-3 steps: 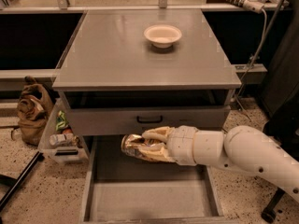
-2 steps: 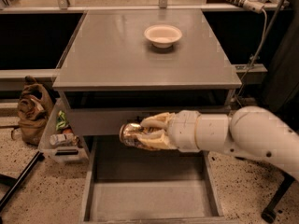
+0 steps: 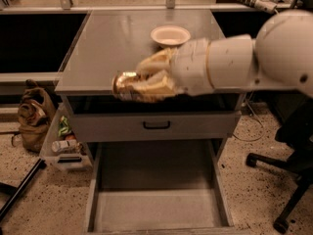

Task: Pick orange can from middle drawer and place on counter

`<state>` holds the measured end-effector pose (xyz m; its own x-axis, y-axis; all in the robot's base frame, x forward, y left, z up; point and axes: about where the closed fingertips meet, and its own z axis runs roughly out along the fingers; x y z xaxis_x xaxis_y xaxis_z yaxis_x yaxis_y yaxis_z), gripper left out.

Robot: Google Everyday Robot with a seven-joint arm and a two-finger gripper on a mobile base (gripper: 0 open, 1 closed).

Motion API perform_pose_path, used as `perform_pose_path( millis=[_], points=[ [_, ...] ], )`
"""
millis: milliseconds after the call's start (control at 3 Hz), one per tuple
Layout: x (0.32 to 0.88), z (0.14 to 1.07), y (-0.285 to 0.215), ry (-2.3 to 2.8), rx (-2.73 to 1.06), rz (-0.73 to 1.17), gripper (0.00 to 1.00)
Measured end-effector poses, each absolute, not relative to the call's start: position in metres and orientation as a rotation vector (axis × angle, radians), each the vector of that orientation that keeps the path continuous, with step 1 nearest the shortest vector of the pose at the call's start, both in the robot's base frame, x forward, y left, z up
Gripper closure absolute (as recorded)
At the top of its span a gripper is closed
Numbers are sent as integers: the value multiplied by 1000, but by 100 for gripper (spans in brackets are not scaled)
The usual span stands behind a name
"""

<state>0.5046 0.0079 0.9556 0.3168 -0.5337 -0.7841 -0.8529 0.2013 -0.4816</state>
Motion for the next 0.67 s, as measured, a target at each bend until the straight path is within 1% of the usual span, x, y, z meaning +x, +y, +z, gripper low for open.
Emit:
perform_pose_path(
  millis=[333, 667],
  points=[
    [568, 992, 2, 1275, -1476, 238, 100],
    [642, 1003, -2, 1259, -1457, 139, 100]
  ],
)
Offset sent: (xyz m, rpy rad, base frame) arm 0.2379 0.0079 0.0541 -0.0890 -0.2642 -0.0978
